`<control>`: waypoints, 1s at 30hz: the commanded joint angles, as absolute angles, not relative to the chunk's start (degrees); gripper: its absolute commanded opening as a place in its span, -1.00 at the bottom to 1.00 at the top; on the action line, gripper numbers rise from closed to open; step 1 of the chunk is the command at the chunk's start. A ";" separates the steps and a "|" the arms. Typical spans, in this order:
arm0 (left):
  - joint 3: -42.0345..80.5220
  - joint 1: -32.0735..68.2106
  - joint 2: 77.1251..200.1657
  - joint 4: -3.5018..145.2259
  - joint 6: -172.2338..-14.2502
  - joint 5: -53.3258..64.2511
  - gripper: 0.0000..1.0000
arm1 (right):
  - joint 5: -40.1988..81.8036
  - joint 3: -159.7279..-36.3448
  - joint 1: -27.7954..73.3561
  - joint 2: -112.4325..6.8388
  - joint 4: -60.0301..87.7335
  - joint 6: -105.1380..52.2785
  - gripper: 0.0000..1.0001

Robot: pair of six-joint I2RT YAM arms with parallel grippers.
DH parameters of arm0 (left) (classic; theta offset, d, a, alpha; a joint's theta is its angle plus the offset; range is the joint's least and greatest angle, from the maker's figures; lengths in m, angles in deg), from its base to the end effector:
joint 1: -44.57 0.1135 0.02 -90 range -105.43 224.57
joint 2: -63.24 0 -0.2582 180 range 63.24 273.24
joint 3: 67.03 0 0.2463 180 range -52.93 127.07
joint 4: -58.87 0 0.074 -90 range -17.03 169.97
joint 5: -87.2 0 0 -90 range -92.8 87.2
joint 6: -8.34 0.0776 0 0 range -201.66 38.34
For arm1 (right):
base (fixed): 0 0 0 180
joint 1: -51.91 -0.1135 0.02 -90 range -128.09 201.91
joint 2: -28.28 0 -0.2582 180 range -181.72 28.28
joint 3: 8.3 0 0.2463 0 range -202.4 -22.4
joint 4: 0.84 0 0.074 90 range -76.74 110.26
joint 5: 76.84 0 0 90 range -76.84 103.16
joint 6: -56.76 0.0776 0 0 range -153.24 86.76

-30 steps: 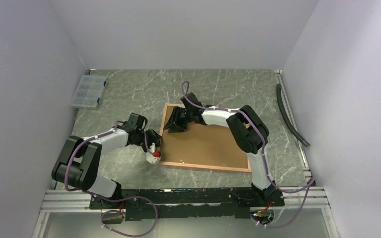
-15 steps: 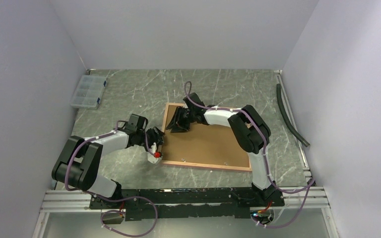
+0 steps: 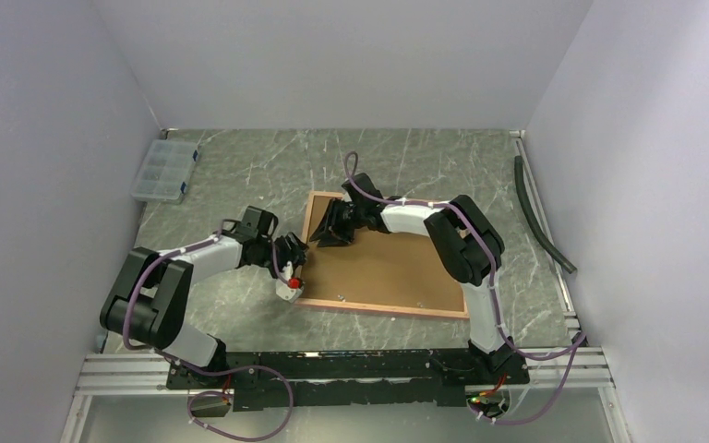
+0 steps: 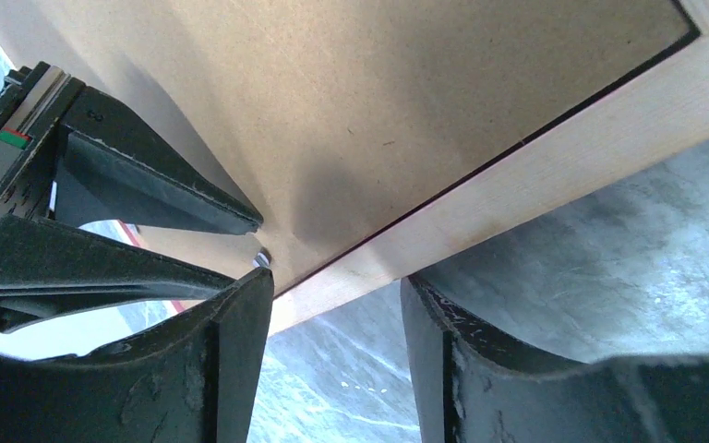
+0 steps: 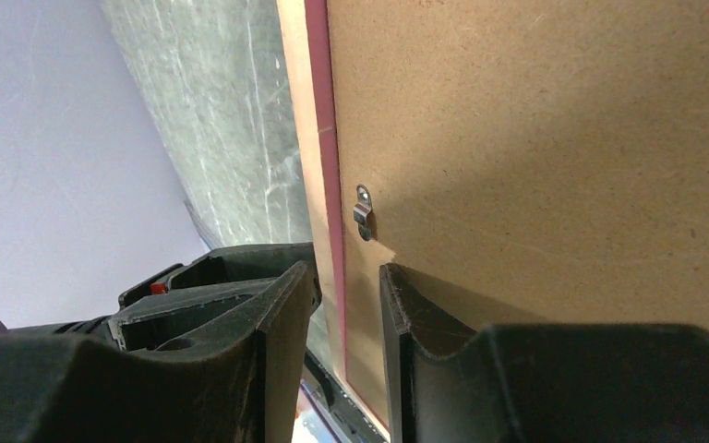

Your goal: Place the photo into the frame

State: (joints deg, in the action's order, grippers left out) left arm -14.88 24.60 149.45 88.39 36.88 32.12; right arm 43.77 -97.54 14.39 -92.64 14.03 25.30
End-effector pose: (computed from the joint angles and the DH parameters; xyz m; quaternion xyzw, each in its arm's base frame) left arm 0.2369 -0.1334 0.1099 0.8928 0.2648 -0.0253 0.3636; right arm 0.3401 0.3109 0.1034 0.0674 0.8988 0.4294 0.0564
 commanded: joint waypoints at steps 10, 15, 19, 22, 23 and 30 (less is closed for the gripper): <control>-15.44 19.66 155.88 99.65 73.70 18.68 0.56 | 42.36 -93.90 15.40 -92.74 13.43 26.82 -0.31; -13.46 18.49 156.11 105.60 73.71 15.71 0.33 | 42.81 -93.23 16.05 -91.98 11.43 27.28 -0.33; -13.24 18.00 154.84 110.20 73.72 14.83 0.03 | 43.19 -93.23 16.32 -91.37 11.08 27.65 -0.34; -13.80 17.24 154.47 111.46 73.68 13.62 -0.03 | 43.16 -93.37 16.31 -91.35 11.16 27.77 -0.34; -13.77 17.09 154.47 111.88 73.70 13.36 -0.04 | 42.92 -93.27 16.34 -91.22 11.15 27.83 -0.34; -12.76 16.23 155.38 113.85 73.73 11.38 -0.29 | 38.64 -94.18 16.32 -90.13 12.98 26.52 -0.37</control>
